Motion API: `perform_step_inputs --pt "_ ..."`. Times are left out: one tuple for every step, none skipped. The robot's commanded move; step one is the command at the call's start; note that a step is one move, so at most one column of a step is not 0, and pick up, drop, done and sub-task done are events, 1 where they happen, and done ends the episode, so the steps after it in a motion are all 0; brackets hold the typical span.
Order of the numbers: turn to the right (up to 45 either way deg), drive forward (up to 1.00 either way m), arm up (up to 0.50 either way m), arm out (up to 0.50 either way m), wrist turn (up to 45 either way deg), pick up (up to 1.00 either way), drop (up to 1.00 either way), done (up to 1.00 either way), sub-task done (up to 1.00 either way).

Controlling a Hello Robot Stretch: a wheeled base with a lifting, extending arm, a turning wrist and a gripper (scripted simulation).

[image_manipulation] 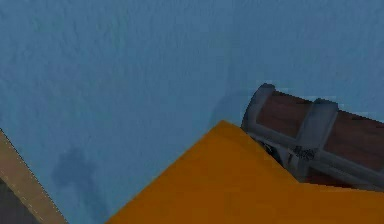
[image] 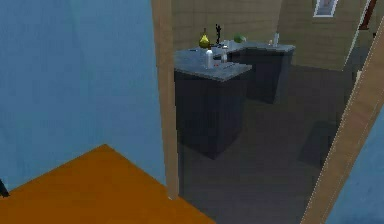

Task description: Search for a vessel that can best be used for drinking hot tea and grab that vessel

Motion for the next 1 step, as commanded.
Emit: perform_step_inputs --pt "6.0 0.00 0.00 0.00 0.0 0.00 0.00 0.00 0.00"
